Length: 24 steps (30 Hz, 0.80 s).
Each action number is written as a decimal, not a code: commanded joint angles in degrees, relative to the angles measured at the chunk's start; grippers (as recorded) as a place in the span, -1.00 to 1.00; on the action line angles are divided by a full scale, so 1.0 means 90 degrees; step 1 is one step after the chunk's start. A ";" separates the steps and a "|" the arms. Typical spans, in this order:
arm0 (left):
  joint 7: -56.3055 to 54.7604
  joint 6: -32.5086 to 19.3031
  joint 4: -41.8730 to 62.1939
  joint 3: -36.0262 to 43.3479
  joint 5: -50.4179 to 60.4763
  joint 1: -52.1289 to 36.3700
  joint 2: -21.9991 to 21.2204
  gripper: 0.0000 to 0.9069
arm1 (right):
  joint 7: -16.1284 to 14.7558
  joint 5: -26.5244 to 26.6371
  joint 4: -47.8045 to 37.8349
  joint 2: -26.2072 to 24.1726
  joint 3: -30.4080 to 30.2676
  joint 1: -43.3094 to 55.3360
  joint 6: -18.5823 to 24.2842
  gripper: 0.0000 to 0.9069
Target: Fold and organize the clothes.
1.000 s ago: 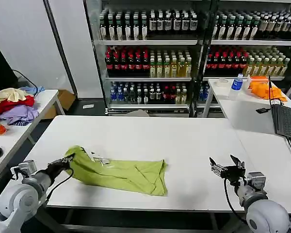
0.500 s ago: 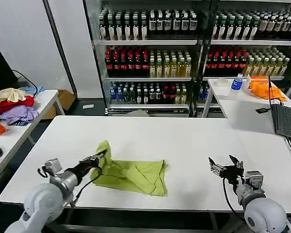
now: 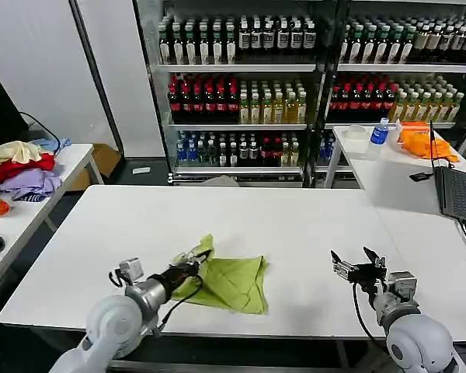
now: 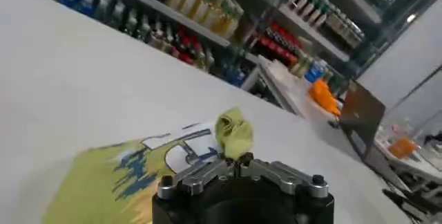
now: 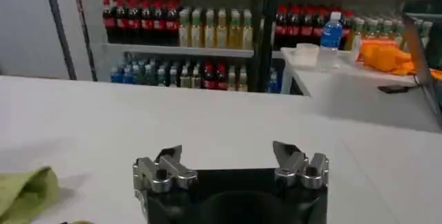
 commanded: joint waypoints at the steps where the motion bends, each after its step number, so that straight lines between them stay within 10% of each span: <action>1: 0.0075 -0.0057 0.0163 0.0811 0.0125 -0.0233 -0.0202 1.00 | 0.0009 -0.0035 -0.0053 0.0069 -0.0014 0.0057 -0.0007 1.00; 24: -0.0008 0.0261 0.0383 -0.0796 0.0803 0.0454 0.0873 1.00 | 0.0016 -0.0162 0.0050 0.0399 0.0010 0.0047 -0.0017 1.00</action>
